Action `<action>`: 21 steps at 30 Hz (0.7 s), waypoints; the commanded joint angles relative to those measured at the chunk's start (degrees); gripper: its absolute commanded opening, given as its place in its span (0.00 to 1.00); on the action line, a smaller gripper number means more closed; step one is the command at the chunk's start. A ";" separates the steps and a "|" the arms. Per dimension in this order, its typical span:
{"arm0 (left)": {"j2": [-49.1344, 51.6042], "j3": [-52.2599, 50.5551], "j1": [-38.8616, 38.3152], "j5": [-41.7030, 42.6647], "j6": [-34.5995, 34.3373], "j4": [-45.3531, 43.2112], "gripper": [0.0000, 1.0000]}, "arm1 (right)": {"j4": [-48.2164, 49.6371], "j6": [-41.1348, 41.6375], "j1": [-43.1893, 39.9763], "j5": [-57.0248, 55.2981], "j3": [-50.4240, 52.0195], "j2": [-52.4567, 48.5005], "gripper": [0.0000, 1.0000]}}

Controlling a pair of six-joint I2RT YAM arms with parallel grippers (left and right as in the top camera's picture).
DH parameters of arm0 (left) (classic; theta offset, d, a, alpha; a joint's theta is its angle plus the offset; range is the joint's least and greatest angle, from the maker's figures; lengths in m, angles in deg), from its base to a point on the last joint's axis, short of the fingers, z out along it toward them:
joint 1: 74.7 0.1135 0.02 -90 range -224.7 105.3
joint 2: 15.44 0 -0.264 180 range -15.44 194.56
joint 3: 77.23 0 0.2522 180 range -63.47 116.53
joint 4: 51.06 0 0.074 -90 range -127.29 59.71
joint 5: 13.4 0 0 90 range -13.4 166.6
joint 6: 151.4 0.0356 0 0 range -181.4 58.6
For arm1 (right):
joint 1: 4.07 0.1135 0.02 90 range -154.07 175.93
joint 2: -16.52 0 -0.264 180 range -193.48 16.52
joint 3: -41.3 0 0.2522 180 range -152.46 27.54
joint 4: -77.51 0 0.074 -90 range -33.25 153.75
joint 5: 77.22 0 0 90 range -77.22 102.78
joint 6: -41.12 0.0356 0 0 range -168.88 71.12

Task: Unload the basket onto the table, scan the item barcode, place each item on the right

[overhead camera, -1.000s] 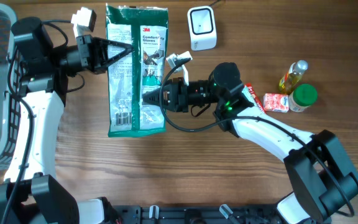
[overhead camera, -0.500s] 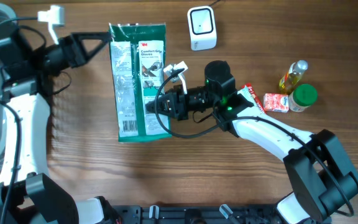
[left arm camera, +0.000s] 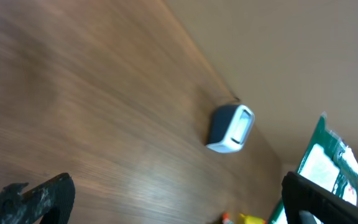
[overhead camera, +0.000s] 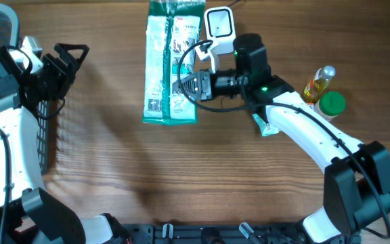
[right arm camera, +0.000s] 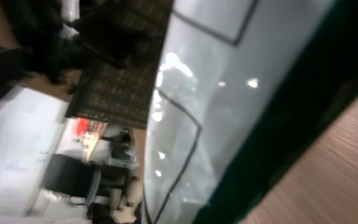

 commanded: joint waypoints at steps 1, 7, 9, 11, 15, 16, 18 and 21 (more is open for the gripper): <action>-0.42 0.33 0.11 -6.93 1.11 0.94 1.00 | -9.29 -16.85 4.90 -11.50 -1.03 -0.17 0.04; -0.42 0.33 0.11 -6.93 1.11 0.94 1.00 | -33.18 -45.09 10.25 -35.23 -3.39 -0.17 0.04; -0.42 0.33 0.11 -6.93 1.11 0.94 1.00 | -39.82 -51.56 10.25 -43.80 -8.26 -0.17 0.04; -0.42 0.33 0.11 -6.93 1.11 0.94 1.00 | -43.43 -58.95 10.25 -51.39 -13.38 -0.13 0.04; -0.42 0.33 0.11 -6.93 1.11 0.94 1.00 | -44.09 -73.70 10.54 -64.28 -22.64 -0.13 0.04; -0.42 0.33 0.11 -6.93 1.11 0.94 1.00 | -43.69 -77.94 10.82 -66.73 -24.04 -0.13 0.04; -0.42 0.33 0.11 -6.93 1.11 0.94 1.00 | -40.26 -84.17 10.80 -72.30 -24.44 -0.15 0.04; -0.42 0.33 0.11 -6.93 1.11 0.94 1.00 | -35.93 -90.16 10.78 -76.81 -24.41 -1.42 0.04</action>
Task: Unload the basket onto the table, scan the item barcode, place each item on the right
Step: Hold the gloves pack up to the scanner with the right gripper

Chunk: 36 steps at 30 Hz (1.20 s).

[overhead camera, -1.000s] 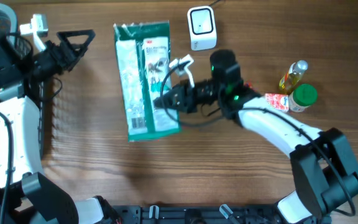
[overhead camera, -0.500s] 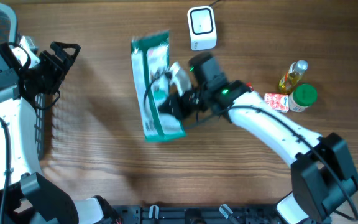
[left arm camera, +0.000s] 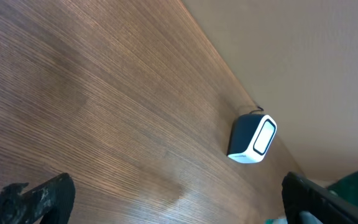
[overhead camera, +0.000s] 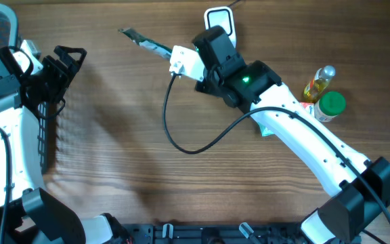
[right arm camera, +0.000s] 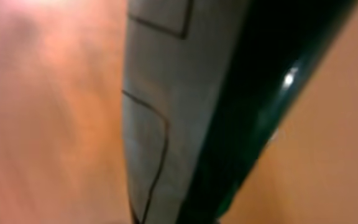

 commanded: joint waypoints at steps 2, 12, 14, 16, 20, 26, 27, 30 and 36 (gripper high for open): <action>-0.42 0.33 0.44 -1.40 0.24 0.02 1.00 | 7.50 -13.25 0.28 -11.80 -0.79 -2.89 0.04; -0.42 0.33 0.44 -1.40 0.24 0.02 1.00 | 39.65 -24.09 -6.05 -22.01 -0.81 -20.09 0.04; -0.42 0.33 0.44 -1.40 0.24 0.02 1.00 | 44.87 -24.15 -7.32 -21.53 -0.81 -22.05 0.04; -0.42 0.33 0.44 -1.40 0.24 0.02 1.00 | 48.41 -24.74 -8.20 -18.91 -0.81 -23.54 0.04; -0.42 0.33 0.44 -1.40 0.24 0.02 1.00 | 50.21 -24.96 -8.09 -12.15 -0.79 -24.02 0.04; -0.42 0.33 0.44 -1.40 0.24 0.02 1.00 | 52.57 -19.32 -7.72 -7.96 -0.79 -24.06 0.04; -0.42 0.33 0.44 -1.40 0.24 0.02 1.00 | 52.43 -18.45 -7.72 -7.98 -0.79 -24.13 0.04; -0.42 0.33 0.44 -1.40 0.24 0.02 1.00 | 53.09 -14.40 -7.82 -7.93 -0.79 -24.24 0.05; -0.42 0.33 0.44 -1.40 0.24 0.02 1.00 | 53.00 -11.91 -7.82 -11.93 -0.79 -26.45 0.04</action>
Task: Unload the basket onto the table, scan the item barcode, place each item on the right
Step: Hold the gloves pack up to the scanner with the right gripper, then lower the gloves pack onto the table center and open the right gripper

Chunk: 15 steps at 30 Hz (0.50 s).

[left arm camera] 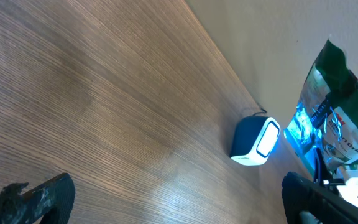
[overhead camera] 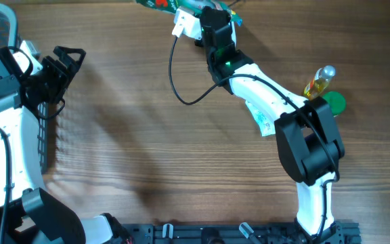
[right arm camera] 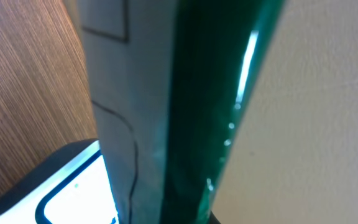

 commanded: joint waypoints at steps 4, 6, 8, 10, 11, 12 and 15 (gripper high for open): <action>-0.42 0.33 0.39 -0.55 0.28 -0.20 1.00 | -1.53 4.37 0.81 -2.43 -0.57 -4.85 0.04; -0.42 0.33 0.39 -0.55 0.28 -0.20 1.00 | -3.30 7.78 1.42 -2.14 -0.55 -4.92 0.04; -0.42 0.33 0.39 -0.55 0.28 -0.20 1.00 | -5.22 9.31 2.14 -2.23 -0.55 -4.92 0.05; -0.42 0.33 0.39 -0.55 0.28 -0.20 1.00 | -8.61 11.08 2.62 -2.21 -0.55 -4.92 0.08; -0.42 0.33 0.39 -0.55 0.28 -0.20 1.00 | -9.40 13.75 2.67 -2.21 -0.55 -4.92 0.09; -0.42 0.33 0.39 -0.55 0.28 -0.20 1.00 | -10.01 15.10 2.64 -2.27 -0.55 -4.92 0.08; -0.42 0.33 0.39 -0.55 0.28 -0.20 1.00 | -10.88 19.91 1.86 -6.19 -0.55 -4.90 0.04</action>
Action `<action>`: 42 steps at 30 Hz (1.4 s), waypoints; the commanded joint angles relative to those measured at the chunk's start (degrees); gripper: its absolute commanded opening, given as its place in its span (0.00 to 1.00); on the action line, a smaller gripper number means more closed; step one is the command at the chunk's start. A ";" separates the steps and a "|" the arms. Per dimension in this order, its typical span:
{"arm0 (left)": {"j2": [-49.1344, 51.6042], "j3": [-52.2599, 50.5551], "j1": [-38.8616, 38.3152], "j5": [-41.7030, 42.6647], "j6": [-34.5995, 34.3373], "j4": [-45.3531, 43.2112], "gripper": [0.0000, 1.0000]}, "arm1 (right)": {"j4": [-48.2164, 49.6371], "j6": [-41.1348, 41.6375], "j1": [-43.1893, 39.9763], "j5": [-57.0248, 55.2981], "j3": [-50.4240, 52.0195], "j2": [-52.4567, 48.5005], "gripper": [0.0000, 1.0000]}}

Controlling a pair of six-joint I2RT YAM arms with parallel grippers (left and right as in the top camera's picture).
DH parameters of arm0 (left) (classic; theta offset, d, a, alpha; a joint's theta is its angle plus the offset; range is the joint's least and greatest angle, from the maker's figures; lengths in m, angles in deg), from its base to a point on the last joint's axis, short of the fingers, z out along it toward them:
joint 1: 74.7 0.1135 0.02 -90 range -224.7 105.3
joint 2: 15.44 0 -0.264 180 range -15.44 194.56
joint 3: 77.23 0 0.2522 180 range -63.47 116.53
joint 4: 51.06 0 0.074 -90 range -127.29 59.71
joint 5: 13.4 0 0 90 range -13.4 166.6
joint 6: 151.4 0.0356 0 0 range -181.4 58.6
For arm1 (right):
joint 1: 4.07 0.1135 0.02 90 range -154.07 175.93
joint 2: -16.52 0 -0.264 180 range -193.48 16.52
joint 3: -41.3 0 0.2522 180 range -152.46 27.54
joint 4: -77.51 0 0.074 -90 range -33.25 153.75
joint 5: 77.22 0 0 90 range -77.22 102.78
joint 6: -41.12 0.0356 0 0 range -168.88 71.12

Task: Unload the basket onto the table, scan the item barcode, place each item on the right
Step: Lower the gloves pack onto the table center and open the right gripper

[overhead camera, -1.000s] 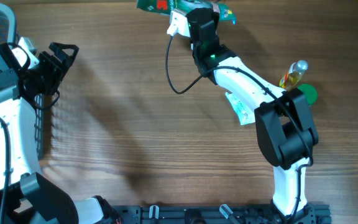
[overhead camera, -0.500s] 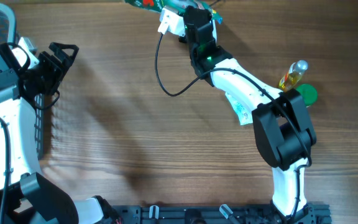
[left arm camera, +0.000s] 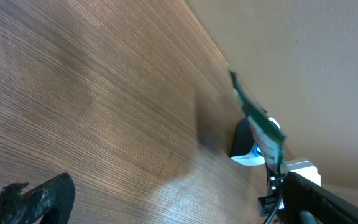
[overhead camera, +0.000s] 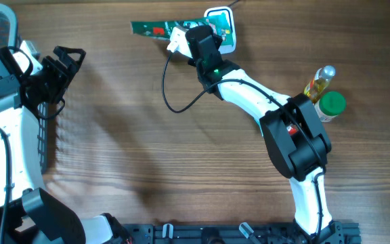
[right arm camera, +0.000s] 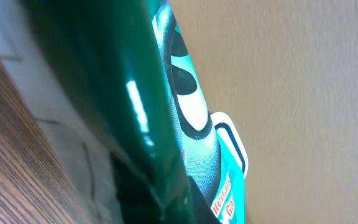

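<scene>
A green and teal snack packet (overhead camera: 156,30) hangs at the table's far edge, tilted almost edge-on, with my right gripper (overhead camera: 196,35) shut on its right end. The white and dark barcode scanner (overhead camera: 222,28) stands just right of it, partly behind the gripper. In the left wrist view the packet (left arm camera: 257,124) shows as a thin green strip in front of the scanner (left arm camera: 246,151). The right wrist view is filled by the packet (right arm camera: 123,93); its fingers are hidden. My left gripper (overhead camera: 70,57) stays open at the far left, holding nothing.
A black wire basket (overhead camera: 46,129) lies under the left arm at the table's left edge. An oil bottle (overhead camera: 319,83) and a green-lidded jar (overhead camera: 332,104) stand at the right. The right arm's cable (overhead camera: 171,88) loops over the table's middle.
The right gripper has moved the packet from the top edge of the overhead view toward the camera and left, turned thinner to the left wrist camera. The scanner's blue glow on it has gone.
The right gripper first held the packet flat, face up, left of the scanner. Then the packet was turned on edge. Later it was up beside the scanner with blue light on its face. Now it hangs edge-on before the scanner. The left arm stayed still.
</scene>
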 commanded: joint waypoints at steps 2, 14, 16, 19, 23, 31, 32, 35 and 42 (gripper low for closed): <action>-0.42 0.33 0.39 -0.57 0.28 -0.20 1.00 | -1.03 8.52 -1.11 -9.38 -0.50 0.59 0.04; -0.42 0.33 0.39 -0.57 0.28 -0.20 1.00 | -51.49 32.87 -1.11 29.62 -0.50 28.50 0.04; -0.42 0.33 0.39 -0.57 0.28 -0.20 1.00 | -62.01 35.52 -1.11 35.91 -0.44 28.63 0.04; -0.42 0.33 0.39 -0.57 0.28 -0.20 1.00 | -68.96 37.03 -1.11 40.54 2.36 28.17 0.04; -0.42 0.33 0.39 -0.57 0.28 -0.20 1.00 | -67.80 37.03 -1.11 40.46 10.10 28.15 0.07; -0.42 0.33 0.39 -0.57 0.28 -0.20 1.00 | -58.07 38.38 -1.11 40.46 18.49 28.11 0.85; -0.42 0.33 0.39 -0.57 0.28 -0.20 1.00 | -57.24 38.38 -1.11 40.46 18.93 28.11 0.96; -0.42 0.33 0.39 -0.57 0.28 -0.20 1.00 | -55.54 39.65 -1.11 40.46 19.10 28.11 1.00; -0.42 0.33 0.39 -0.57 0.28 -0.20 1.00 | -50.71 52.04 -1.11 30.62 19.19 28.11 1.00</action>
